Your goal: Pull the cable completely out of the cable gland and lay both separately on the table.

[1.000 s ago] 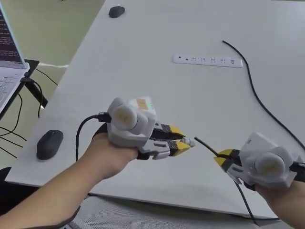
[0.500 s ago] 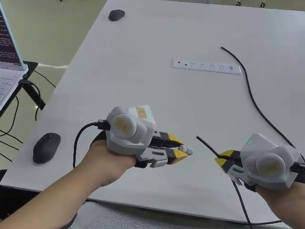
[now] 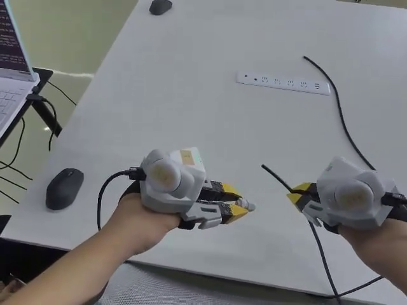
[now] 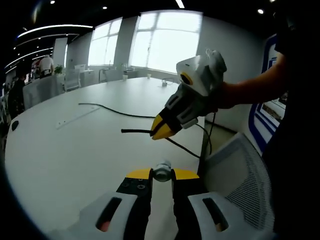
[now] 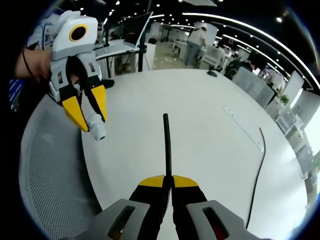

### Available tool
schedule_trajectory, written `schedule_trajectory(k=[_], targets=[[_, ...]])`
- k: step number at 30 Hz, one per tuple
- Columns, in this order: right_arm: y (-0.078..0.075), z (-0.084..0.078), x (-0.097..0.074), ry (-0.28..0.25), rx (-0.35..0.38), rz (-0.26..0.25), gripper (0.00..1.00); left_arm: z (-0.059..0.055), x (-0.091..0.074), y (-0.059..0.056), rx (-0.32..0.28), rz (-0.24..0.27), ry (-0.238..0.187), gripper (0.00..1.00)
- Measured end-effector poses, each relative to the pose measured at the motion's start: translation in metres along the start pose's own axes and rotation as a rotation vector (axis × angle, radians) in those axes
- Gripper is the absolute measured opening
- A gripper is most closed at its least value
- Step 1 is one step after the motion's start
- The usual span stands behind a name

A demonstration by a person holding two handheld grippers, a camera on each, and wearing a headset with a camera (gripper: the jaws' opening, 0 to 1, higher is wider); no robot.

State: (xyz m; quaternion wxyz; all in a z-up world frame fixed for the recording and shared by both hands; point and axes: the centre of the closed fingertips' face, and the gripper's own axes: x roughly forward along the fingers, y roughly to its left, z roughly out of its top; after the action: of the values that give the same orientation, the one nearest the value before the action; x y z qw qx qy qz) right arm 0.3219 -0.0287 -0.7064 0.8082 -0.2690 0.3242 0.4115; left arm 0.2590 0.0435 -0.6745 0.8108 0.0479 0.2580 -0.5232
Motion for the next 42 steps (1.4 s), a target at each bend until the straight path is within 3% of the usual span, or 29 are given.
schedule_trajectory(k=[10,17,24,30,35,42], targets=[[-0.013,0.028,0.033,0.019,-0.032,-0.008,0.00,-0.027,-0.010,0.009,-0.041,0.003,0.005,0.15],[-0.010,0.042,0.056,0.040,-0.073,0.007,0.00,-0.043,-0.014,0.019,-0.056,0.009,0.011,0.15],[-0.006,0.067,0.086,0.041,-0.114,0.027,0.00,-0.058,-0.018,0.026,-0.068,0.008,0.008,0.15],[0.005,0.090,0.114,0.037,-0.136,0.046,0.00,-0.072,-0.025,0.032,-0.074,0.015,0.009,0.15],[0.017,0.098,0.134,0.043,-0.144,0.071,0.00,-0.083,-0.031,0.039,-0.068,0.021,0.012,0.15],[0.051,0.103,0.161,0.060,-0.183,0.150,0.00,-0.102,-0.039,0.058,-0.122,0.049,0.006,0.15]])
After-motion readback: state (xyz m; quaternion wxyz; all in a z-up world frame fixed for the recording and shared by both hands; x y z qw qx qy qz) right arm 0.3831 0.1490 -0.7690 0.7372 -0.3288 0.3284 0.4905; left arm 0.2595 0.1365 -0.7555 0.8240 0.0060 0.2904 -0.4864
